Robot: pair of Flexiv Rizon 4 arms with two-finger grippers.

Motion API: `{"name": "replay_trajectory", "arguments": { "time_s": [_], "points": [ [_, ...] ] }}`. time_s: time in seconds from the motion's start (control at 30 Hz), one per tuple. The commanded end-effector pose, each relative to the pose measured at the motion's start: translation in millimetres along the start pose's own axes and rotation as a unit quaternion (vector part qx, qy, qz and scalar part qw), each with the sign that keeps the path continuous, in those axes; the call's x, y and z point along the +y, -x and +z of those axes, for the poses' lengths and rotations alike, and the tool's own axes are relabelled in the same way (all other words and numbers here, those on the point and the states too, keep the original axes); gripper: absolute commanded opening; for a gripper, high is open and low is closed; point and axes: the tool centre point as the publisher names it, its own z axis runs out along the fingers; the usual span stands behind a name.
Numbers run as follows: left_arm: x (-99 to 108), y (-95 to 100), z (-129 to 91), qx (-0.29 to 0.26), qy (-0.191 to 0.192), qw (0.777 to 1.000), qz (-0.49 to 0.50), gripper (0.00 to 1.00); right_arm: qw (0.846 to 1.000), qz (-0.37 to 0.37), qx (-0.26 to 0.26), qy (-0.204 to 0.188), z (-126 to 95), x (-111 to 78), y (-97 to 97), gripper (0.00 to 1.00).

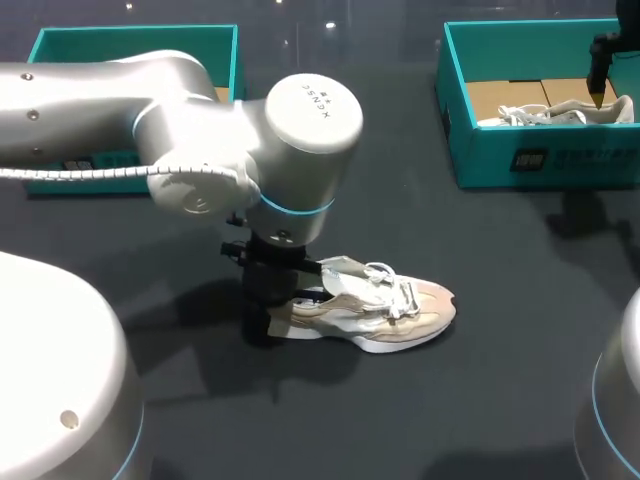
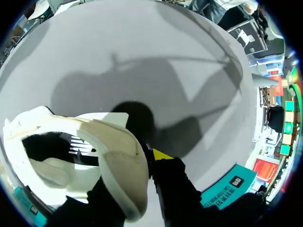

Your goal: Take the shoe out of the shoebox, open the shoe tongue, remove and reinsert the insole, then place the shoe into the shoebox

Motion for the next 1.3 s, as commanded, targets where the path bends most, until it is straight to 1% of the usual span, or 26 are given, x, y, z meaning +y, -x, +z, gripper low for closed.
{"name": "replay_trajectory", "arguments": {
  "time_s": [0.03, 0.23, 0.47, 0.5, 0.53, 0.57, 0.6, 0.63, 0.67, 0.83, 1.0, 1.1, 1.17, 1.3],
  "points": [
    [0.4, -0.1, -2.6, 0.001, 0.007, 1.0, -0.001, 0.0, 1.0, 0.0, 0.0, 0.001, -0.1, -0.7, -0.2, 1.0],
    [3.9, -2.8, -3.0, 0.001, 0.012, 1.0, -0.001, 0.0, 1.0, 0.0, 0.0, 0.001, -0.1, -0.7, -0.2, 1.0],
    [5.3, -2.7, 3.6, -0.006, 0.013, 1.0, 0.013, 0.0, 1.0, 0.0, 0.0, 0.001, -0.1, -0.7, -0.2, 1.0],
    [5.6, -2.9, 3.7, -0.007, 0.014, 1.0, 0.014, 0.19, 1.0, 0.0, 0.0, 0.001, -0.1, -0.7, -0.2, 1.0],
    [6.0, -3.1, 3.6, -0.01, 0.014, 1.0, 0.018, 0.41, 1.0, 0.0, 0.0, 0.001, -0.1, -0.7, -0.2, 1.0],
    [6.2, -3.6, 3.2, -0.012, 0.016, 1.0, 0.02, 0.58, 1.0, 0.0, 0.0, 0.001, -0.1, -0.7, -0.2, 1.0],
    [6.3, -4.1, 2.3, -0.015, 0.017, 0.999, 0.023, 0.83, 1.0, 0.0, 0.0, 0.001, -0.1, -0.7, -0.2, 1.0],
    [6.4, -4.6, 0.8, -0.018, 0.02, 0.999, 0.025, 0.98, 1.0, 0.0, 0.0, 0.001, -0.1, -0.7, -0.2, 1.0],
    [6.7, -5.2, -1.2, -0.02, 0.02, 0.999, 0.026, 1.0, 1.0, 0.0, 0.0, 0.001, -0.1, -0.7, -0.2, 1.0],
    [5.2, -8.8, -19.6, -0.043, 0.027, 0.998, 0.026, 1.0, 1.0, 0.0, 0.0, 0.001, -0.1, -0.7, -0.2, 1.0],
    [-0.8, -18.4, -50.8, -0.083, 0.034, 0.996, 0.014, 1.0, 1.0, 0.0, 0.0, 0.001, -0.1, -0.7, -0.2, 1.0],
    [-6.7, -27.5, -71.1, -0.122, 0.02, 0.992, -0.012, 1.0, 1.0, 0.0, 0.0, 0.001, -0.1, -0.7, -0.2, 1.0],
    [-11.4, -35.9, -84.1, -0.166, -0.008, 0.985, -0.044, 1.0, 1.0, 0.0, 0.0, 0.001, -0.1, -0.7, -0.2, 1.0],
    [-19.4, -50.1, -99.4, -0.229, -0.054, 0.967, -0.099, 1.0, 1.0, 0.0, 0.0, 0.001, -0.1, -0.7, -0.2, 1.0]
  ]
}}
